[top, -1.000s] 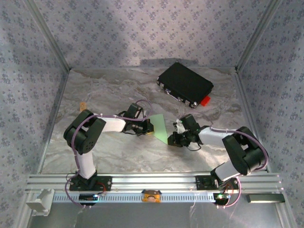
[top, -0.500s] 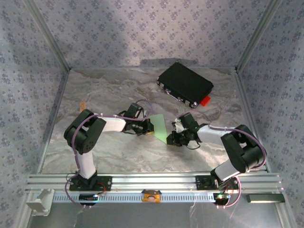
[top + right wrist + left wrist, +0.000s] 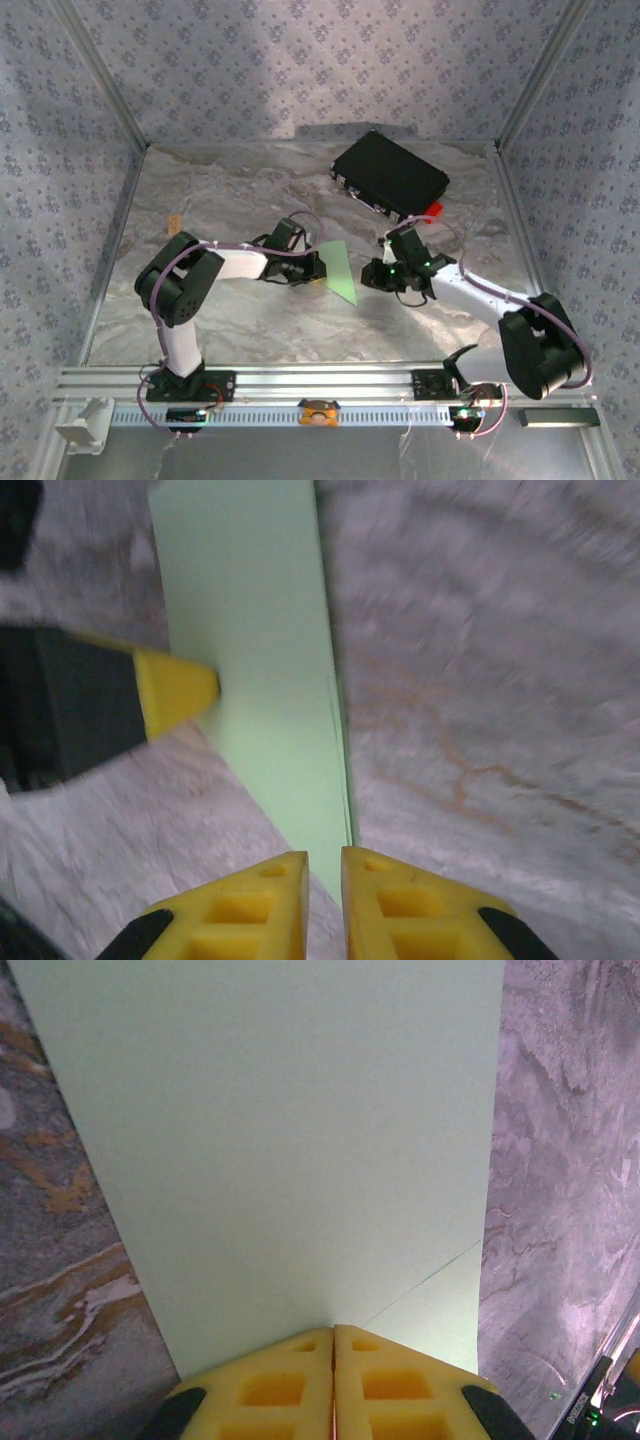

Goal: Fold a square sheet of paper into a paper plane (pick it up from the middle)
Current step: Third fold the triangle at the center of the table.

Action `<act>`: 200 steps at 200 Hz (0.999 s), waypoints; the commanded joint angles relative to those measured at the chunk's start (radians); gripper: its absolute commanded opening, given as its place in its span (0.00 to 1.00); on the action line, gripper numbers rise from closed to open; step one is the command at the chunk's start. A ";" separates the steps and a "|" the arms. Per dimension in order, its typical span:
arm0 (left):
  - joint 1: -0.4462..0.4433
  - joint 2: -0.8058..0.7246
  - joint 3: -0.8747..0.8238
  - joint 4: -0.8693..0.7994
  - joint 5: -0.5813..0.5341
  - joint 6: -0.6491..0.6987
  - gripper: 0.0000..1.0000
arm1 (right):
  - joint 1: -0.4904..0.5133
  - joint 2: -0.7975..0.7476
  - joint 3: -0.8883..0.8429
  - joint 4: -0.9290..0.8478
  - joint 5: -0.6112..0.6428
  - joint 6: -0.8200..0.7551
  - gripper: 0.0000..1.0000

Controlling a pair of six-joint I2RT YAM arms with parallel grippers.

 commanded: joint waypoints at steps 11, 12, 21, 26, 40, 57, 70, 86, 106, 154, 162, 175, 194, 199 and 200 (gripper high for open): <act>-0.011 -0.017 -0.015 -0.056 -0.030 -0.003 0.09 | 0.005 -0.071 0.118 -0.194 0.187 0.124 0.19; -0.011 -0.018 -0.016 -0.056 -0.030 -0.003 0.09 | 0.006 -0.073 0.122 -0.200 0.193 0.125 0.19; -0.011 -0.024 -0.014 -0.056 -0.025 -0.007 0.09 | 0.012 -0.094 0.138 -0.251 0.233 0.130 0.19; -0.011 -0.027 -0.010 -0.062 -0.023 -0.006 0.09 | 0.014 -0.107 0.143 -0.269 0.250 0.133 0.19; -0.011 -0.028 0.005 -0.087 -0.021 0.002 0.09 | 0.008 -0.140 0.139 -0.297 0.260 0.147 0.20; -0.011 -0.023 0.015 -0.102 -0.020 0.004 0.09 | 0.001 -0.171 0.133 -0.316 0.259 0.166 0.20; -0.011 -0.018 0.022 -0.111 -0.015 0.006 0.09 | 0.001 -0.189 0.133 -0.328 0.261 0.168 0.21; -0.010 -0.016 0.023 -0.112 -0.011 0.002 0.09 | -0.002 -0.206 0.132 -0.342 0.271 0.174 0.21; -0.008 -0.024 0.028 -0.133 -0.007 0.018 0.09 | -0.003 -0.219 0.130 -0.344 0.279 0.178 0.21; -0.004 -0.038 0.014 -0.118 0.000 0.021 0.10 | 0.005 -0.233 0.065 -0.200 0.241 0.119 0.33; -0.004 -0.039 0.013 -0.114 0.002 0.019 0.10 | 0.003 -0.225 0.051 -0.162 0.221 0.088 0.35; -0.007 -0.048 0.009 -0.103 -0.004 0.006 0.11 | 0.000 -0.199 0.028 -0.096 0.165 0.034 0.37; -0.008 -0.075 -0.005 -0.076 -0.009 -0.016 0.13 | -0.003 -0.133 0.009 -0.019 0.074 -0.035 0.40; -0.010 -0.086 -0.009 -0.072 -0.014 -0.018 0.14 | -0.007 -0.110 0.010 -0.014 0.053 -0.072 0.40; -0.010 -0.088 -0.009 -0.071 -0.014 -0.019 0.14 | -0.008 -0.106 0.012 -0.015 0.052 -0.077 0.40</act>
